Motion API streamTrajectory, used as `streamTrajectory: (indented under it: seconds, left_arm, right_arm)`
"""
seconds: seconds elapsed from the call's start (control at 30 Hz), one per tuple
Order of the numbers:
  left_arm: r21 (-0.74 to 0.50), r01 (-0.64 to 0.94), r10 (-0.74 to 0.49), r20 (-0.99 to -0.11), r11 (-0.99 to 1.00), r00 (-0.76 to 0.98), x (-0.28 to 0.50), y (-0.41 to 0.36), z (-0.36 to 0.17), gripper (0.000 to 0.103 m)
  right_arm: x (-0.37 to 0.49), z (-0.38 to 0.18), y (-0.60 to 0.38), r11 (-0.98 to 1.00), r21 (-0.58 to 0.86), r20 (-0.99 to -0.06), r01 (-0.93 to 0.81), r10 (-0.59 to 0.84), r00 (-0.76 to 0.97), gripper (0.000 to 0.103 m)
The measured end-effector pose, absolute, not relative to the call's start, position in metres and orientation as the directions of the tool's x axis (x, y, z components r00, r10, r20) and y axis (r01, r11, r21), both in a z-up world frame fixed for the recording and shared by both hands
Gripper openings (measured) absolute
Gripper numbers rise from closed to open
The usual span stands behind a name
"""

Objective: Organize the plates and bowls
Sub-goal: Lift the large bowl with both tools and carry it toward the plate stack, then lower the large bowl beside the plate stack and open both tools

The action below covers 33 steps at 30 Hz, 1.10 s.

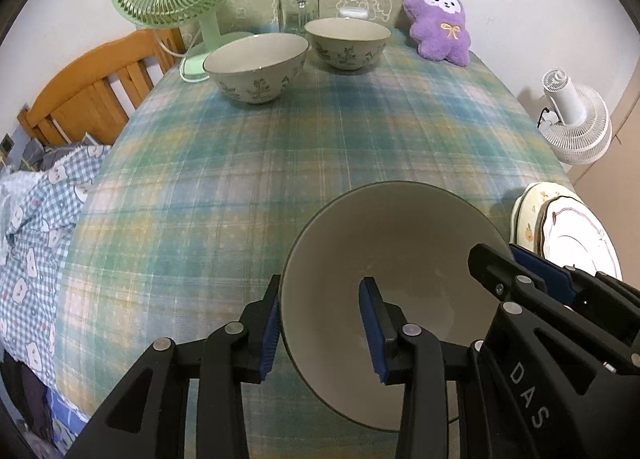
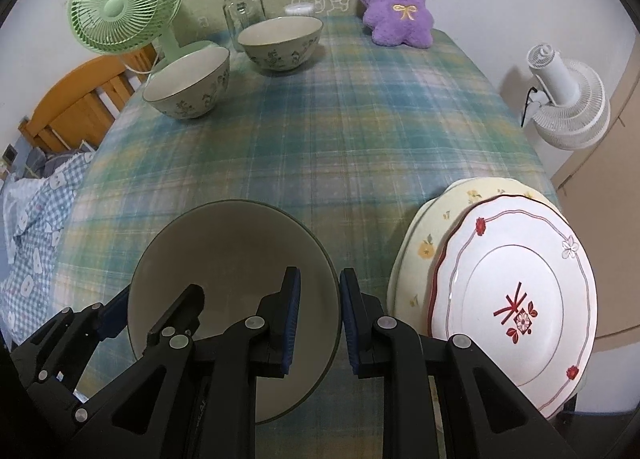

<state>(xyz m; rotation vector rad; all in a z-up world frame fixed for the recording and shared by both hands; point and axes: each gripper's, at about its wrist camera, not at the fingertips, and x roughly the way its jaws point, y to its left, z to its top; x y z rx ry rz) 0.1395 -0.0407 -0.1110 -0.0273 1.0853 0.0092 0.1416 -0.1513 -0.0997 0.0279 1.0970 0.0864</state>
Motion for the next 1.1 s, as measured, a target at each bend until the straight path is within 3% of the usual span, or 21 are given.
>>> streamTrajectory:
  seconds: [0.07, 0.13, 0.2, 0.3, 0.77, 1.1]
  left_arm:
    - [-0.032, -0.018, -0.02, -0.889, 0.999, 0.457, 0.14, -0.041, -0.111, 0.047]
    - [-0.043, -0.014, -0.032, -0.898, 0.999, 0.439, 0.142, -0.042, -0.111, 0.052]
    - [-0.045, -0.012, -0.035, -0.896, 0.999, 0.443, 0.142, -0.043, -0.107, 0.064]
    - [-0.018, -0.009, -0.012, -0.889, 1.0, 0.457, 0.144, -0.045, -0.096, 0.068]
    - [0.006, -0.091, 0.056, -0.827, 0.996, 0.56, 0.15, -0.038, -0.025, 0.08]
    - [0.024, -0.103, 0.082, -0.795, 0.994, 0.601, 0.174, -0.017, -0.007, 0.081]
  right_arm:
    - [0.143, -0.1, -0.151, 0.995, 0.07, -0.891, -0.068, 0.093, 0.444, 0.027]
    - [0.146, -0.1, -0.151, 0.994, 0.077, -0.896, -0.083, 0.106, 0.432, 0.048]
    - [0.147, -0.096, -0.152, 0.992, 0.09, -0.891, -0.093, 0.122, 0.436, 0.062]
    - [0.148, -0.085, -0.152, 0.991, 0.074, -0.882, -0.114, 0.118, 0.457, 0.067]
    - [0.155, -0.008, -0.151, 0.984, 0.075, -0.822, -0.161, 0.152, 0.548, 0.068]
    - [0.18, 0.01, -0.124, 0.984, 0.074, -0.793, -0.165, 0.158, 0.589, 0.068]
